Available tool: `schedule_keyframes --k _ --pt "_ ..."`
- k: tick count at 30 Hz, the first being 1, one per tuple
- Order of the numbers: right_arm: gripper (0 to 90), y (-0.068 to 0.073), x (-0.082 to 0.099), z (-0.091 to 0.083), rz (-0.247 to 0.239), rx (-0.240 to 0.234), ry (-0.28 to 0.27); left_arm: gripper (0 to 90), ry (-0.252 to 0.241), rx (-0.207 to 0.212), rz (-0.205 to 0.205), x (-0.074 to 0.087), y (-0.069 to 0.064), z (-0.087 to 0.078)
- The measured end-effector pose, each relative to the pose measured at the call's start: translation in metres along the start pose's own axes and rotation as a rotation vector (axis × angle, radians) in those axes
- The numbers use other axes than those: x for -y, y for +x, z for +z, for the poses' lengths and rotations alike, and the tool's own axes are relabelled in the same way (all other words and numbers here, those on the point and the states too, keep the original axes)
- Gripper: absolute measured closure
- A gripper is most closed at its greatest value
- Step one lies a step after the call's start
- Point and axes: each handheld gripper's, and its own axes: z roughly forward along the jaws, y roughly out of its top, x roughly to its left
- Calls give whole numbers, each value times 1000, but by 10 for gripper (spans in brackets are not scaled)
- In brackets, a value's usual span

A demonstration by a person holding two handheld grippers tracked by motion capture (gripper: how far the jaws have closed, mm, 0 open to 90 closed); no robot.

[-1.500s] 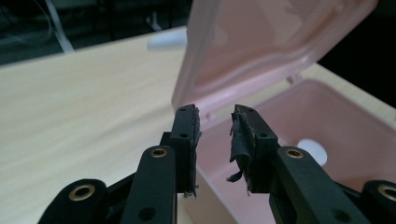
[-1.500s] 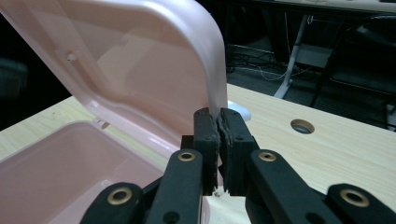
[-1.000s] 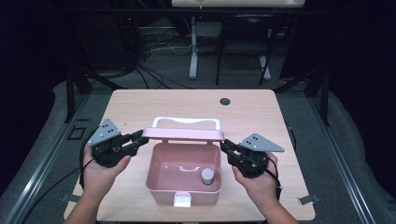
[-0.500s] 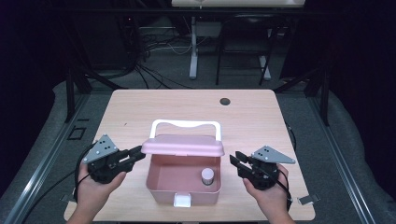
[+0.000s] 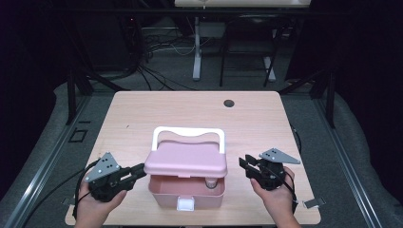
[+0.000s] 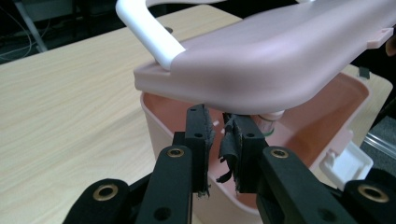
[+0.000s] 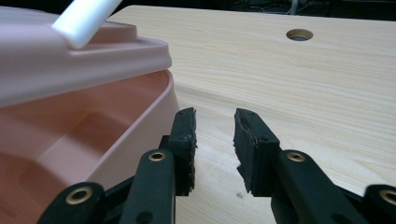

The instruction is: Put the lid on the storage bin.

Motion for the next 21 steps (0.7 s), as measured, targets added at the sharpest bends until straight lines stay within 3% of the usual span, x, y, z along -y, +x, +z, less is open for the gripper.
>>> schedule_keyframes --k 12,21 --pt "674 -5 5 4 24 5 1 801 58 -11 30 16 -5 3" --pt "669 -8 7 2 34 12 -5 796 112 -13 19 32 -3 6"
